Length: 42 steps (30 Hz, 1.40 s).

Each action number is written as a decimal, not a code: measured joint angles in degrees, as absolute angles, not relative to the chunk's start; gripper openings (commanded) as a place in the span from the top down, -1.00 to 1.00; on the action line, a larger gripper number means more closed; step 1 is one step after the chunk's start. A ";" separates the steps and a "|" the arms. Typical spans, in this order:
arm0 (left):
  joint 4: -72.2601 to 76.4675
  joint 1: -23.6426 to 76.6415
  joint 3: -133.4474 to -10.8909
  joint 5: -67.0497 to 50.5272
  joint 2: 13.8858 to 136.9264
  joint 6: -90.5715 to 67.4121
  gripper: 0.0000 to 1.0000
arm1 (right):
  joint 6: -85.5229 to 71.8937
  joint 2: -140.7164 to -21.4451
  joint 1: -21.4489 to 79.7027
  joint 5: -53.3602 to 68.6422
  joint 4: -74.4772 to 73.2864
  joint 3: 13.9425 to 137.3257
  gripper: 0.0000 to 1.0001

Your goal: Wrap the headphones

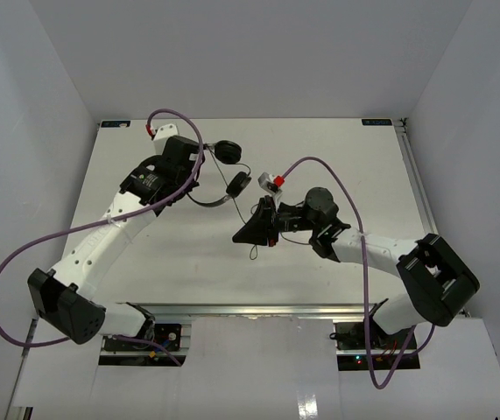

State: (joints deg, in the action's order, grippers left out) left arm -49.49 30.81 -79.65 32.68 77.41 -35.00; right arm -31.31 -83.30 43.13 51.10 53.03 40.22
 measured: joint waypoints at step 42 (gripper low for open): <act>-46.68 30.14 -70.96 -6.30 55.24 -32.52 1.00 | -25.09 -92.81 43.61 6.86 59.63 41.93 0.85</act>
State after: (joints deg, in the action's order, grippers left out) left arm -46.68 30.14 -70.96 -6.30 55.24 -32.52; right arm -25.09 -92.81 43.61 6.86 59.63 41.93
